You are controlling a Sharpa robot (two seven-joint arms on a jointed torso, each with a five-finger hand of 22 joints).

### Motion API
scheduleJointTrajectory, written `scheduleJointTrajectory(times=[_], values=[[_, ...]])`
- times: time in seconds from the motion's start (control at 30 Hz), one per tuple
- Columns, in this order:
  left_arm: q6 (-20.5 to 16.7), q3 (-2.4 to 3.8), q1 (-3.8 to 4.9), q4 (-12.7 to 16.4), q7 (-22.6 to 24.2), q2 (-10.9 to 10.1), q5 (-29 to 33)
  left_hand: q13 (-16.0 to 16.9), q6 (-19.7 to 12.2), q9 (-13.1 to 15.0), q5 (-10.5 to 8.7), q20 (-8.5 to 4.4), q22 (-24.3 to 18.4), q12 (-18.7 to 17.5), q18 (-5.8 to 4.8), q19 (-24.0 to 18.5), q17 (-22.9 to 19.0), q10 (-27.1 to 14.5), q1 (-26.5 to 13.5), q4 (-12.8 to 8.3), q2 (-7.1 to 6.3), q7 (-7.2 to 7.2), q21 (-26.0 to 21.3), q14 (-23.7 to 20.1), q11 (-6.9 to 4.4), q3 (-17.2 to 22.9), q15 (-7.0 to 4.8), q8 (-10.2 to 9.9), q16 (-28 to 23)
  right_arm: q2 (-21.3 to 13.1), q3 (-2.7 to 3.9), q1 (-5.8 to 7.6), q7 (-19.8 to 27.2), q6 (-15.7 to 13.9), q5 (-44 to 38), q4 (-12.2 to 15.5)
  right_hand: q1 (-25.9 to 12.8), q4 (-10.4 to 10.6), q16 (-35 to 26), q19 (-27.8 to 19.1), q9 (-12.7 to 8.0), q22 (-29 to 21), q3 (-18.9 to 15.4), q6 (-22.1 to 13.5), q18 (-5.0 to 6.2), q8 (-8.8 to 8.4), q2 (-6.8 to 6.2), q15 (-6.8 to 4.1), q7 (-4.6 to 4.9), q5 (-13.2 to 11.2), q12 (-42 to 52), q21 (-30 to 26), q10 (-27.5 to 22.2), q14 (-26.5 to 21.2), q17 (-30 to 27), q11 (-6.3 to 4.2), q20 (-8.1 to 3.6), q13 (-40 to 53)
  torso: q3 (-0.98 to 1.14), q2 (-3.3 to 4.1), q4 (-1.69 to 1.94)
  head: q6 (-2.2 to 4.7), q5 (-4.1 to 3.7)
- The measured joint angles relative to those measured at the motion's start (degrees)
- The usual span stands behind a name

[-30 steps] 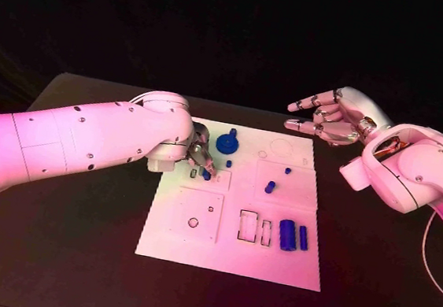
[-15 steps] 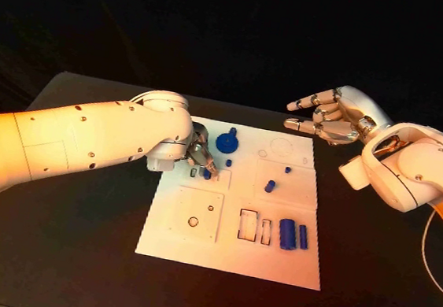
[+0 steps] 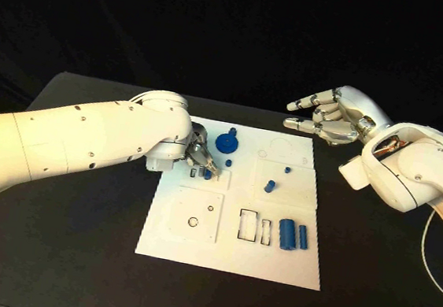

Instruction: Assemble the parts on the task board

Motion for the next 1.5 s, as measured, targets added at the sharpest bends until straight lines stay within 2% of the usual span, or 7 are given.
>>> scheduleJointTrajectory(times=[0.33,0.57,0.7,0.8,1.0,1.2,1.5], values=[[-0.26,0.43,-0.04,1.01,0.00,-1.63,0.02,0.12,0.19,0.21,-0.33,0.00,0.00,0.00,0.00,0.00,-0.01,0.00,-0.05,2.28,0.05,-0.19,0.00,0.20,0.00,-6.40,-0.20,-0.01,0.00,0.08,0.00,0.00,-0.02,-0.01,0.00,-0.12,-0.23,0.16,-0.23,0.00,0.00,-0.17,-0.16,0.00,0.00,0.00,0.23,0.00,0.00,0.23,-0.23,-0.24,0.00,0.00,0.04,0.00,0.00,-0.13,-0.03,-0.01,-0.03,0.27,-0.08],[-1.76,2.15,0.21,3.39,-0.02,-3.55,0.67,-1.51,-0.86,0.28,-1.23,-0.20,-0.01,-1.30,0.01,0.21,-0.01,-0.63,1.01,3.99,1.11,0.18,-0.69,0.20,0.24,-10.46,-0.20,-0.51,0.00,0.32,0.00,0.00,-0.02,-0.02,0.00,-0.34,-0.46,0.16,-0.54,0.00,0.00,-0.49,-0.16,0.00,0.00,0.00,0.00,0.00,0.00,0.23,-0.48,-0.24,-0.21,0.00,0.04,-0.21,0.00,-0.32,-0.02,-0.01,-0.01,0.46,-0.06],[-2.70,3.26,0.90,4.52,-0.02,-4.71,2.22,-5.23,-4.51,-1.06,-1.27,-0.12,-0.01,-4.77,0.00,0.12,-0.01,-3.61,4.29,3.58,1.08,1.60,-1.72,0.11,1.53,-12.93,0.16,-3.35,0.00,0.55,-0.03,0.00,-0.02,-0.02,0.00,-0.58,-0.46,0.32,-0.54,0.00,0.00,-0.66,-0.32,0.00,0.00,0.00,0.00,0.00,0.00,0.23,-0.48,-0.47,-0.21,0.00,0.03,-0.21,0.00,-0.32,-0.02,-0.02,-0.01,0.64,-0.13],[-2.74,3.65,2.26,4.32,-0.02,-5.21,3.38,-7.14,-6.32,-3.01,-1.27,0.74,-0.01,-6.46,0.01,0.10,0.03,-5.14,7.08,2.92,1.49,3.00,-2.23,0.13,2.66,-14.05,1.13,-6.00,0.00,0.84,-0.06,-0.02,-0.01,-0.01,0.01,-0.85,-0.46,0.31,-0.54,0.00,0.00,-0.66,-0.32,0.00,0.00,0.00,0.00,0.00,0.00,0.23,-0.48,-0.47,-0.21,0.00,0.03,-0.21,0.01,-0.32,0.00,-0.01,-0.01,0.82,-0.15],[-2.08,3.89,4.00,-0.19,-0.02,-4.25,4.43,-8.71,-7.11,-6.16,-1.27,1.76,0.03,-7.55,0.00,0.10,0.03,-6.16,9.79,3.10,2.93,3.79,-2.53,0.20,3.68,-15.86,2.06,-9.28,0.00,1.27,-0.11,-0.04,0.00,0.00,0.05,-1.20,-0.46,0.32,-0.54,0.01,0.00,-0.66,-0.32,0.00,0.01,0.00,0.00,0.00,0.00,0.23,-0.48,-0.46,-0.21,0.00,0.03,-0.21,0.01,-0.44,0.05,-0.01,0.11,1.09,-0.24],[-1.81,3.76,4.36,-5.70,-0.02,-1.95,4.25,-8.71,-6.89,-7.17,-1.27,1.89,0.04,-7.56,0.00,-0.03,0.03,-6.16,10.67,3.20,3.36,4.01,-2.53,0.21,3.68,-16.43,2.07,-9.83,0.00,1.58,-0.13,-0.07,0.01,0.02,0.08,-1.49,-0.46,0.31,-0.54,0.01,0.00,-0.71,-0.32,0.00,0.00,0.00,0.00,0.00,0.00,0.23,-0.48,-0.46,-0.21,0.00,0.03,-0.21,0.00,-0.44,0.00,0.03,0.10,1.31,-0.22],[0.03,2.69,4.47,-12.73,0.10,1.73,2.75,-7.02,-4.62,-8.20,-1.27,1.97,0.03,-5.87,0.00,-0.10,0.03,-5.51,11.20,3.99,3.89,3.79,-2.20,0.21,3.46,-18.48,2.07,-9.84,0.00,1.92,-0.15,-0.13,0.02,0.05,0.11,-1.71,-0.46,0.31,-0.54,0.01,0.00,-0.73,-0.32,0.00,0.00,0.00,0.00,0.00,0.00,0.46,-0.48,-0.46,-0.21,0.00,0.02,-0.21,0.00,-0.44,-0.05,0.12,0.03,1.45,-0.05]])
